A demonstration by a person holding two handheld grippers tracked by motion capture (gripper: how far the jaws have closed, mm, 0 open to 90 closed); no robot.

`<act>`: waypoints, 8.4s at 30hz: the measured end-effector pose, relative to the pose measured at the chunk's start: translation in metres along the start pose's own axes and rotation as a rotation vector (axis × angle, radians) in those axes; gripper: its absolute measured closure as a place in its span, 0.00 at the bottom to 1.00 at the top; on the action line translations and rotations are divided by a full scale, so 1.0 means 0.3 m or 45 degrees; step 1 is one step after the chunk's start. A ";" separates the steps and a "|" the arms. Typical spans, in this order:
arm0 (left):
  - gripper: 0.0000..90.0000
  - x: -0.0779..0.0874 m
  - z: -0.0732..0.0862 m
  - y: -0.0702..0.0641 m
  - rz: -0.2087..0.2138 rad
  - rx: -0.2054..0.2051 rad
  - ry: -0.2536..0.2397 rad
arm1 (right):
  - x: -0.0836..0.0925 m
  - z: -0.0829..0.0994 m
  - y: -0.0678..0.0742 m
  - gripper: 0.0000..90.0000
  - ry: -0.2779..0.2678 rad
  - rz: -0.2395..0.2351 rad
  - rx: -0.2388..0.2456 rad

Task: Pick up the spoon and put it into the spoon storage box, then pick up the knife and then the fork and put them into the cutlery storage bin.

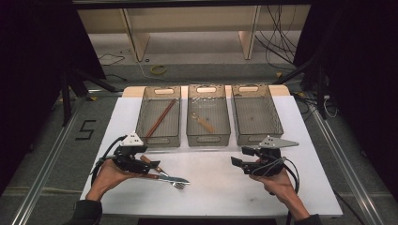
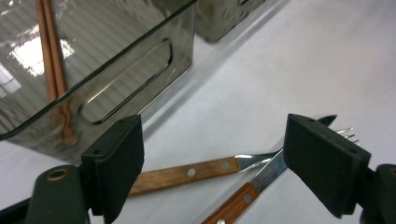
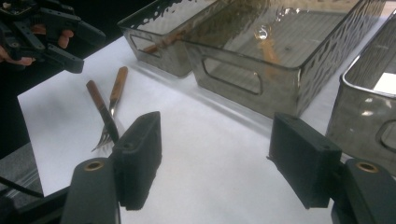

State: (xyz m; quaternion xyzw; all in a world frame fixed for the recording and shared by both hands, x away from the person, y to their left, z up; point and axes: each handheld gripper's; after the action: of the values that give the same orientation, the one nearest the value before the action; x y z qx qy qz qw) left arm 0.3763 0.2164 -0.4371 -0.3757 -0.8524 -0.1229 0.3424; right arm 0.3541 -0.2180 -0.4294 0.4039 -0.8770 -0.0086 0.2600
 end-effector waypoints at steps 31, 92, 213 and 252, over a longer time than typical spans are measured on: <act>0.22 -0.008 0.053 0.031 0.001 -0.076 0.238 | 0.044 0.065 0.005 0.36 0.025 0.020 0.004; 0.57 -0.072 0.098 0.035 0.107 -0.266 0.582 | 0.043 0.091 0.001 0.37 0.067 0.020 -0.003; 0.42 -0.119 -0.166 -0.306 0.324 -0.582 0.229 | -0.201 0.055 0.277 0.87 0.471 -0.194 0.806; 0.23 -0.048 0.054 -0.132 0.008 0.028 -0.244 | -0.082 -0.162 -0.063 0.87 0.238 0.227 0.345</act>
State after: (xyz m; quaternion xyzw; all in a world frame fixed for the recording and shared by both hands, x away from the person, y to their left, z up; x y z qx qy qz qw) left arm 0.3466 0.1887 -0.4569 -0.3845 -0.8814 -0.0760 0.2636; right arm 0.4031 -0.2038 -0.4027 0.3548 -0.8745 0.1705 0.2834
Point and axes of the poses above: each handheld gripper's, and its own axes: x roughly backward along the jaws, z roughly out of its underside, y roughly to its left, and after that the axes turned 3 degrees about -y, right-handed
